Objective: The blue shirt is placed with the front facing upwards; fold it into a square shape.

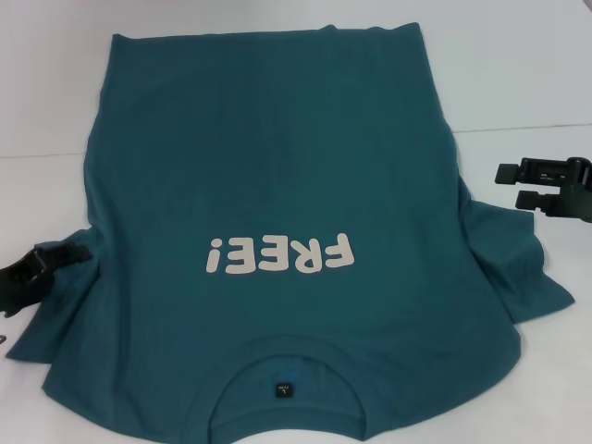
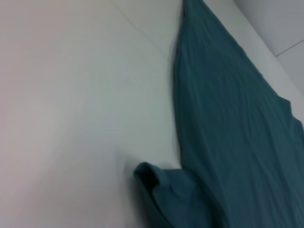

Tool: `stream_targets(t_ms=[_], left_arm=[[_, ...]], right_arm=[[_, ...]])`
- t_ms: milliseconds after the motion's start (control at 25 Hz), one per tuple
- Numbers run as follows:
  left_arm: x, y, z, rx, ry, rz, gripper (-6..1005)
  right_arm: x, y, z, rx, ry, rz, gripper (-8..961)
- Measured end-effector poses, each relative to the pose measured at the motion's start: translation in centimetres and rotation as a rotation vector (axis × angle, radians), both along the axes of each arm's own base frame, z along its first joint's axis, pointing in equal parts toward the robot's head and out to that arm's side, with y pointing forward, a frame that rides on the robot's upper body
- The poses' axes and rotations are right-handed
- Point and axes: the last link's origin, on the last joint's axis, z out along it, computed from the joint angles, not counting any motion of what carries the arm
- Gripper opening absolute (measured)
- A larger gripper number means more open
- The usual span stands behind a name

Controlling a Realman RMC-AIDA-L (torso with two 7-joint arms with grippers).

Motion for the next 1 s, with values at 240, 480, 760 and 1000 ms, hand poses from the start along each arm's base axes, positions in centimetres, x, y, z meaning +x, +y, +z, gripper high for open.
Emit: stream_targets(t_ms=[240,480,760,1000], left_arm=[[-0.01,0.0,0.06,0.0,-0.002,0.003,637],[-0.01,0.02,0.12,0.001,-0.001,0.002,380],[0.0,0.04,0.17,0.002,0.001,0.001,180],[0.08,-0.07,0.32,-0.002,-0.011,-0.008,39]], right_arm=[[0.13,-0.09,0.11,0.004,0.002,-0.004,797],[0.23,-0.14,0.19,0.006,0.002,-0.006,797],[0.35,-0.24,0.21,0.006,0.002,-0.009,797],[0.35,-0.25,0.2,0.006,0.002,-0.009,797]])
